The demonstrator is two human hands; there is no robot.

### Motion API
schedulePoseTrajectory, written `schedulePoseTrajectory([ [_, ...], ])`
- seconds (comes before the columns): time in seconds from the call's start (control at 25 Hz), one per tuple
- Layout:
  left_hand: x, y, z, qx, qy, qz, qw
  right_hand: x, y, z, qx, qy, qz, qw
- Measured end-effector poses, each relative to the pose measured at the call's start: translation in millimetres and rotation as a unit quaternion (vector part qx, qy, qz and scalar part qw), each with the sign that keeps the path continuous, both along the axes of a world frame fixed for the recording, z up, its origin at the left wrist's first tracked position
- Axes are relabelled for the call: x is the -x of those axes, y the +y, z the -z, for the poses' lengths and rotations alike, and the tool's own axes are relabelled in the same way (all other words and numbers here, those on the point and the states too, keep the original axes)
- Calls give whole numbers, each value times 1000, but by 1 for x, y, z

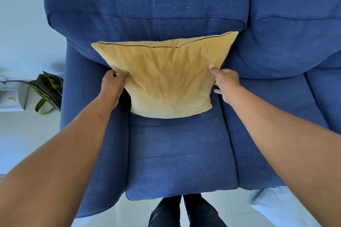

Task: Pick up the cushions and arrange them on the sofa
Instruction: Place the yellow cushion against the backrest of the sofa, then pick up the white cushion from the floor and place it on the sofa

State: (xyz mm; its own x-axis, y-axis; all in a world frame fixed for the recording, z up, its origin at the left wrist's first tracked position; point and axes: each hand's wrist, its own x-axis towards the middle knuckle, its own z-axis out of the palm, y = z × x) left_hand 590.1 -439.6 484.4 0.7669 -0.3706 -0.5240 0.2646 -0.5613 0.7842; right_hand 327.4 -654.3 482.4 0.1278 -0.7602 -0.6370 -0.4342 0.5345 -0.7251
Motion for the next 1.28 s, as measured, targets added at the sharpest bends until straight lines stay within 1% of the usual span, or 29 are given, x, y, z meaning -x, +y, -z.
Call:
schedulePoseTrajectory([
  [0.12, 37, 12, -18, -36, -41, 40, 998, 25, 27, -22, 25, 10, -5, 1000],
  [0.2, 67, 17, -29, -69, -65, 97, 991, 44, 45, -35, 52, 27, -24, 998],
  [0.28, 94, 18, -34, -85, -100, 164, 978, 61, 63, -43, 103, 63, -72, 990],
  [0.4, 137, 12, -40, -79, -168, 263, 947, 96, 93, -48, 160, 137, -137, 968],
  [0.48, 168, 3, -47, -68, -206, 323, 921, 124, 110, -51, 192, 183, -145, 953],
  [0.64, 230, -14, -59, -47, -243, 412, 877, 186, 132, -59, 206, 253, -158, 932],
  [0.76, 287, -22, -65, -27, -272, 480, 833, 250, 144, -65, 217, 296, -140, 920],
  [0.92, 381, -21, -72, -7, -314, 547, 776, 346, 170, -69, 209, 311, -91, 923],
  [1.08, 496, -3, -72, 7, -330, 616, 715, 456, 217, -72, 201, 346, -45, 915],
  [1.24, 611, 17, -74, 26, -331, 666, 669, 562, 269, -80, 176, 371, 0, 912],
  [1.28, 632, 21, -73, 28, -327, 674, 661, 581, 278, -82, 173, 372, 9, 912],
])
